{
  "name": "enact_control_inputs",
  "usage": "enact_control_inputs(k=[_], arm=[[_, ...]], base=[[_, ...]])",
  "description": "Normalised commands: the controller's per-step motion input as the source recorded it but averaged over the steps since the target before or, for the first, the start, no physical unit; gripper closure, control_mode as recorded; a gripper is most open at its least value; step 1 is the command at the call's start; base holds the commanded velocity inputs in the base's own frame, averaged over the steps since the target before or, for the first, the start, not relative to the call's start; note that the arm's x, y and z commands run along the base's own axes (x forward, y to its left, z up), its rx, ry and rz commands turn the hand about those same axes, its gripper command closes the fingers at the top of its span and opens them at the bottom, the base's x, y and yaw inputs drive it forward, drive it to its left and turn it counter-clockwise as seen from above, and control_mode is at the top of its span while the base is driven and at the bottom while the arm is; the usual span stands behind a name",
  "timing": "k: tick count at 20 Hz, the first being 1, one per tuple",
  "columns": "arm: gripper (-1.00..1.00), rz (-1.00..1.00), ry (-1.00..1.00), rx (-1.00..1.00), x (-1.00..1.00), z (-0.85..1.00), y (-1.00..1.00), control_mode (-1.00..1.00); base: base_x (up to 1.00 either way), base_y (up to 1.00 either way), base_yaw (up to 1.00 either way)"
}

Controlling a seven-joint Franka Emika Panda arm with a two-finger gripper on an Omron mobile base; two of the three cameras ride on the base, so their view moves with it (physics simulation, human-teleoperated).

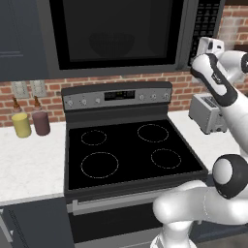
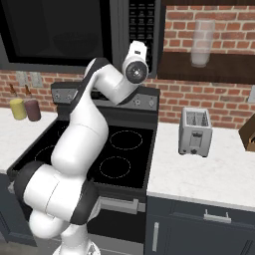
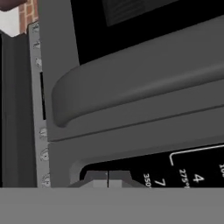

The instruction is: Open the microwave, place the bowl with waffle inside the microwave, then close the microwave door and turn it on.

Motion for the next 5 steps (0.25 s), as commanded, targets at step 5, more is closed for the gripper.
enact_control_inputs(k=[5], arm=[[1.0,0.05,0.17,0.0,1.0,-0.17,0.0,-1.0]], base=[[0.0,0.0,0.0]])
